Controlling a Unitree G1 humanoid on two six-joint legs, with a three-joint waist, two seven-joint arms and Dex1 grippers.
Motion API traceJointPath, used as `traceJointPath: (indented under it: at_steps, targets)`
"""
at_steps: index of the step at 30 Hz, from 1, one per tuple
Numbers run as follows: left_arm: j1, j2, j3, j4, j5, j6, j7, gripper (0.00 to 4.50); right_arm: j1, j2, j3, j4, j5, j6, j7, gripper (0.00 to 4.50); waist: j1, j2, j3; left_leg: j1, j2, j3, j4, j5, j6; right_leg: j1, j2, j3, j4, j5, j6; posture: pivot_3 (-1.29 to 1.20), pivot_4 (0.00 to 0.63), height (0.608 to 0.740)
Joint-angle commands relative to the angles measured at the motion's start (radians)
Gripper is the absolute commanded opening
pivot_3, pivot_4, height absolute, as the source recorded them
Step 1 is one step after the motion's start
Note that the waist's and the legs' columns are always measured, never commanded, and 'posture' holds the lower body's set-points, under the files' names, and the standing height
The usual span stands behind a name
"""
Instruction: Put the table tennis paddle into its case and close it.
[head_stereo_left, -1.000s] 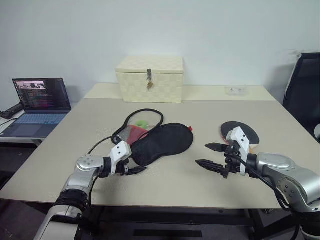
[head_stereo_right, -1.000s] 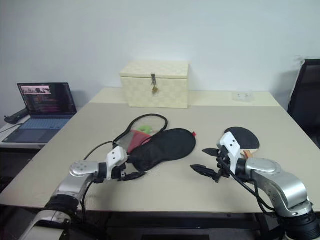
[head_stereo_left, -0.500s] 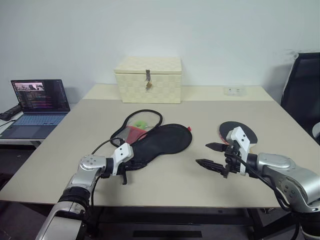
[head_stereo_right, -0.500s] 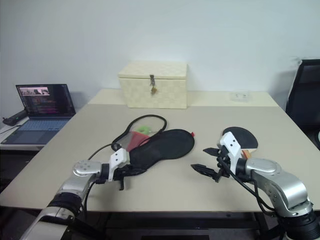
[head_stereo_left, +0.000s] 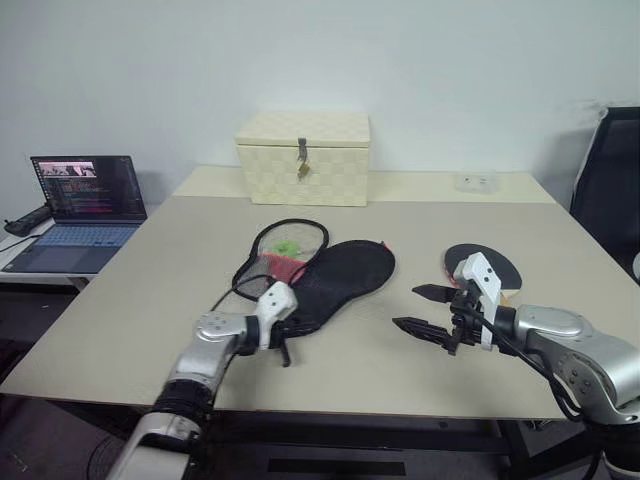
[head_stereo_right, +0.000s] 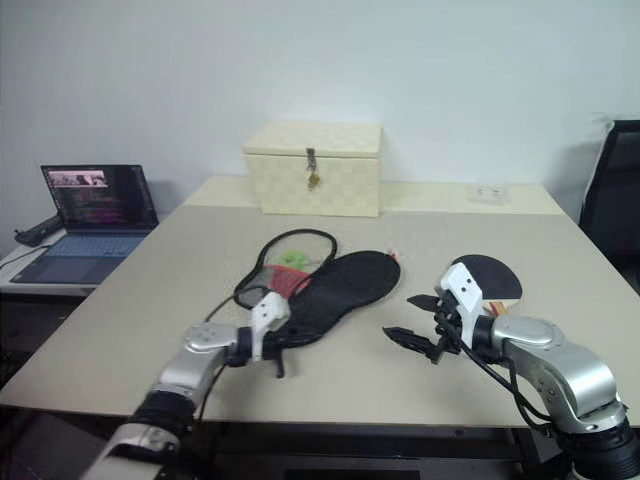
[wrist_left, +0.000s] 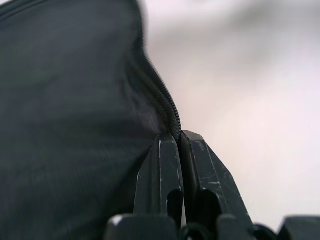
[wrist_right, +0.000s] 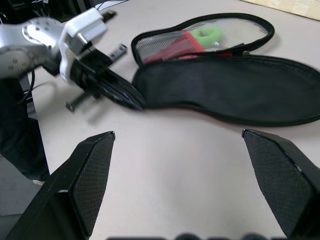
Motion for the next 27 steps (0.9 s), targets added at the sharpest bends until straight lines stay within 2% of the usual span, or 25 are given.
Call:
traceJointPath:
  at_steps: [1,8,11,14,20,24,27]
  targets:
    - [-0.039,-0.049,-0.012,-0.026,-0.003,0.018,0.052,0.01,-0.011,-0.017,-0.032,-0.013,-0.005,-0.019,0.000,4.50,-0.003,0.000,0.000,0.000,0.000,0.000,0.000,0.000,0.000,0.000,0.000,0.000,0.000,0.000,0.000,0.00,0.150,0.740]
    - [-0.119,-0.136,-0.031,0.059,0.024,-0.002,0.127,0.01,-0.005,-0.020,-0.038,-0.020,-0.006,-0.019,-0.002,4.50,-0.006,0.000,0.000,0.000,0.000,0.001,0.000,0.000,0.000,0.000,0.001,0.000,0.000,0.000,0.000,0.00,0.150,0.740]
    - [-0.132,-0.165,-0.018,0.062,-0.007,0.027,0.125,0.01,-0.005,-0.019,-0.040,-0.023,-0.004,-0.018,-0.004,4.50,-0.006,0.000,0.000,0.000,0.000,0.001,0.000,0.000,0.000,0.000,0.001,0.001,0.000,0.000,0.000,0.00,0.150,0.740]
    - [-0.126,-0.176,-0.019,0.044,-0.009,0.030,0.130,0.75,-0.009,-0.017,-0.038,-0.020,-0.004,-0.018,-0.004,4.50,-0.006,0.000,0.000,0.000,0.000,0.001,0.000,0.000,0.000,0.000,0.001,0.000,0.000,0.000,0.000,0.00,0.150,0.740]
    - [-0.067,-0.144,0.004,-0.121,-0.071,0.129,0.099,2.84,-0.023,-0.005,-0.029,-0.008,-0.007,-0.024,-0.005,4.50,-0.007,0.000,0.000,0.000,0.000,0.001,-0.001,0.000,0.000,0.000,0.001,0.001,0.000,0.000,0.000,0.00,0.150,0.740]
    - [-0.011,-0.075,0.045,-0.258,-0.125,0.205,0.090,2.84,-0.047,0.027,-0.017,0.018,-0.016,-0.018,-0.033,4.50,-0.010,0.000,0.000,0.001,0.001,0.001,0.000,0.000,0.000,0.000,0.001,0.001,0.000,0.000,0.000,0.00,0.150,0.740]
    - [0.059,0.045,0.124,-0.358,-0.184,0.259,0.070,2.84,-0.107,0.104,0.014,0.098,-0.065,0.018,-0.137,4.50,-0.020,0.000,0.000,0.002,0.002,0.001,-0.001,0.000,0.000,-0.001,0.001,0.002,0.001,0.000,0.000,0.00,0.150,0.740]
